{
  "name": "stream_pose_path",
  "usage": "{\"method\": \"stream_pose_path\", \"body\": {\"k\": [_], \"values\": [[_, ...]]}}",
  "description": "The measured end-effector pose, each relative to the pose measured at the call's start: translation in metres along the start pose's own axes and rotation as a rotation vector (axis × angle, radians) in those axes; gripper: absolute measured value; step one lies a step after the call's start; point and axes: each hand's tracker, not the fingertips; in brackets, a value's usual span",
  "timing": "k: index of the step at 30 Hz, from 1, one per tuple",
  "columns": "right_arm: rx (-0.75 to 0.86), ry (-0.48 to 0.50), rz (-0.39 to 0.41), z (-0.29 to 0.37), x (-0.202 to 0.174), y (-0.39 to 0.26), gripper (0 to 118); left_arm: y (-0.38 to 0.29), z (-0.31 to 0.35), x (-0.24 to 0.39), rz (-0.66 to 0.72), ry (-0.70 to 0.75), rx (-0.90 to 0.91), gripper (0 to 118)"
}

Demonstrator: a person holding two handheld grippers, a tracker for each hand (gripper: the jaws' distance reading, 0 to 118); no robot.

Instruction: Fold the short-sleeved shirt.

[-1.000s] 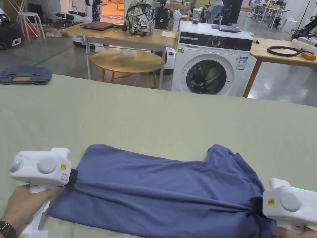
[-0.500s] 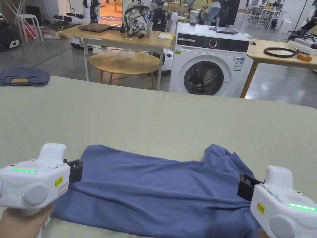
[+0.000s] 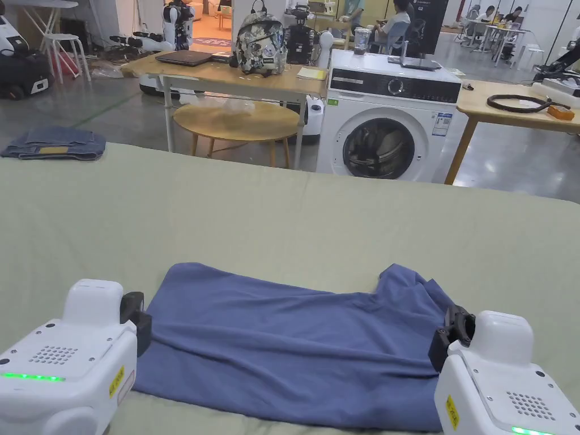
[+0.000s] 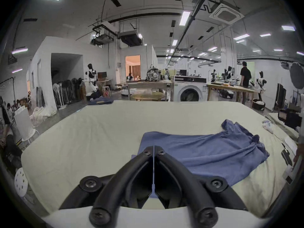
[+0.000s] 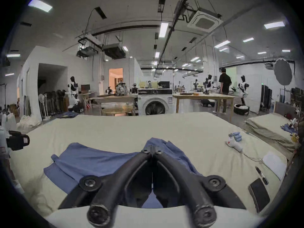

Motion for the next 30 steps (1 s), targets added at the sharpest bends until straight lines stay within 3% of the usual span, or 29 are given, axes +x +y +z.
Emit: {"method": "stream_pose_path", "body": {"k": [9,10,11,12,13,14,15,19,22,23,26,27,30], "values": [[-0.059,-0.006,0.006,0.0,0.007,-0.013,0,-0.005,-0.082,-0.067,0.101,-0.079,-0.482,2],[-0.068,-0.011,0.011,-0.001,0.008,-0.015,0,-0.006,-0.094,-0.076,0.129,-0.096,-0.519,14],[-0.076,-0.014,0.013,-0.002,0.009,-0.016,0,-0.004,-0.098,-0.074,0.147,-0.111,-0.575,35],[-0.086,-0.015,0.012,-0.003,0.01,-0.018,0,-0.004,-0.107,-0.078,0.15,-0.115,-0.611,42],[-0.094,-0.019,0.008,-0.003,0.012,-0.02,0,-0.005,-0.117,-0.082,0.154,-0.136,-0.665,42],[-0.101,-0.023,0.006,-0.004,0.014,-0.022,0,-0.007,-0.126,-0.085,0.147,-0.142,-0.718,62],[-0.112,-0.027,0.004,-0.005,0.015,-0.024,0,-0.007,-0.131,-0.079,0.124,-0.123,-0.757,70],[-0.144,-0.041,-0.002,-0.007,0.02,-0.031,0,-0.021,-0.153,-0.071,0.088,-0.079,-0.88,70],[-0.162,-0.049,-0.004,-0.007,0.024,-0.036,0,-0.036,-0.164,-0.063,0.073,-0.047,-0.956,63],[-0.169,-0.051,-0.004,-0.008,0.025,-0.038,0,-0.039,-0.163,-0.061,0.058,-0.033,-0.962,56],[-0.192,-0.062,-0.002,-0.008,0.031,-0.042,0,-0.039,-0.152,-0.044,-0.001,0.005,-0.907,7],[-0.198,-0.065,-0.003,-0.008,0.033,-0.043,0,-0.038,-0.147,-0.04,-0.013,-0.001,-0.894,1],[-0.226,-0.072,-0.017,-0.011,0.041,-0.046,0,-0.039,-0.137,-0.03,-0.036,-0.036,-0.856,0]]}}
